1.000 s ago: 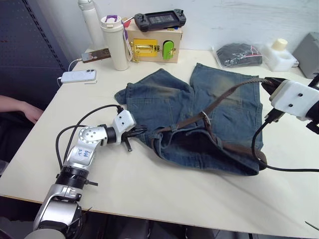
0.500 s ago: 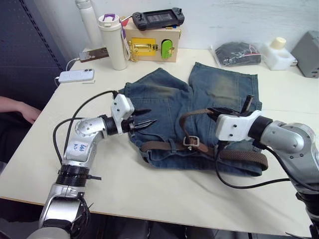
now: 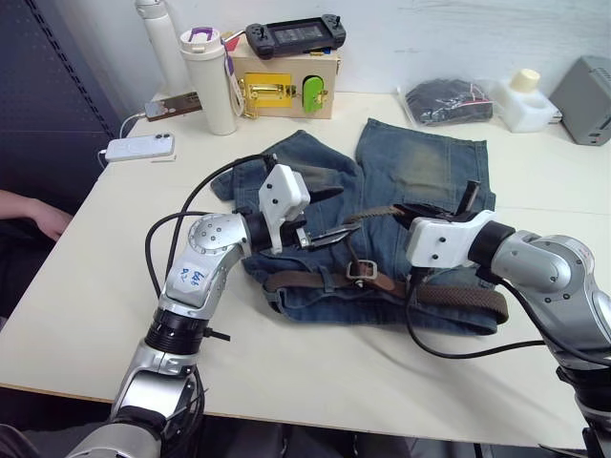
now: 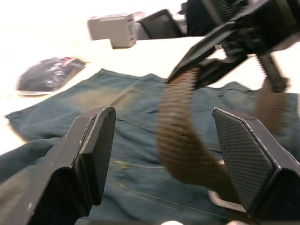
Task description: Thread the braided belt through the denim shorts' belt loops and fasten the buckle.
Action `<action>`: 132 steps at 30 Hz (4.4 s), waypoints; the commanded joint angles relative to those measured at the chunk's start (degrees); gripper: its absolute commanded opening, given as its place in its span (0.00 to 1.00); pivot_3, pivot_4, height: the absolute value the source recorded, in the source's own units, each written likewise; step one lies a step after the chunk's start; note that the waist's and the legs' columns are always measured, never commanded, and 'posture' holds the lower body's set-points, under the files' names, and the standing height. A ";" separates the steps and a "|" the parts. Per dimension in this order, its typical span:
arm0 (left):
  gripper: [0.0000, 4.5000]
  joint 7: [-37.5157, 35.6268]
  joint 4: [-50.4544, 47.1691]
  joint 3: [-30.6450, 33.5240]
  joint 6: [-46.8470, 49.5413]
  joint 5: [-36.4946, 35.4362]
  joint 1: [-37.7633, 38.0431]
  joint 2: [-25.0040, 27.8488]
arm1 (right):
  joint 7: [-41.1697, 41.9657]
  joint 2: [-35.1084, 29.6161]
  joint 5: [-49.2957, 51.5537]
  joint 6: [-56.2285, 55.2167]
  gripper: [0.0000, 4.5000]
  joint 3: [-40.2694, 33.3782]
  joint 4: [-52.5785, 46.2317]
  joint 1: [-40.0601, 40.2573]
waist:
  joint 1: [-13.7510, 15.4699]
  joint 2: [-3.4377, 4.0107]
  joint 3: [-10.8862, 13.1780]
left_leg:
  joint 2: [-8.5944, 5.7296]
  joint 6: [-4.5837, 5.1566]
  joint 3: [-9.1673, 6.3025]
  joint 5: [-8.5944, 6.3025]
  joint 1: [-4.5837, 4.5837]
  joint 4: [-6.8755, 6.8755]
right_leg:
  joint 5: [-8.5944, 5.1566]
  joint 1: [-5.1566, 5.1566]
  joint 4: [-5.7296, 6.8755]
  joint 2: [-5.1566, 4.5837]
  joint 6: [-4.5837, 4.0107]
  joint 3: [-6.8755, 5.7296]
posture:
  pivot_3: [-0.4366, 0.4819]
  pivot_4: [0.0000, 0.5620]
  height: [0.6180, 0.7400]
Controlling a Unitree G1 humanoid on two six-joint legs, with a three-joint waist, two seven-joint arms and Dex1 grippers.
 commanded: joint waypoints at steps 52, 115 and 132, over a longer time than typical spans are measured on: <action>0.00 11.72 -12.35 0.50 0.28 -2.36 13.19 -10.24 | -5.93 7.45 27.79 58.22 0.03 6.72 -16.96 5.47 | 0.03 -0.02 -0.03 | -0.04 0.00 -0.04 0.00 0.15 -0.01 | 0.01 0.19 -0.11 -0.02 0.00 0.03 | 0.48 0.27 0.22; 0.00 10.20 -10.94 2.58 -12.29 6.53 26.06 3.61 | 2.05 -0.67 46.27 57.14 0.03 1.38 -9.69 -7.23 | 1.47 -0.07 -0.01 | -0.01 0.07 0.02 -0.09 0.77 -0.27 | -0.02 0.89 -0.68 0.01 -0.04 0.01 | 0.48 0.27 0.22; 0.00 9.64 -11.11 2.79 -15.25 6.58 27.83 5.73 | 7.54 1.68 43.28 50.37 0.03 11.45 -0.36 -15.66 | 0.16 -0.06 0.00 | 0.09 0.01 0.07 0.09 0.85 -0.91 | 0.00 0.93 -1.21 0.00 0.00 -0.04 | 0.48 0.27 0.22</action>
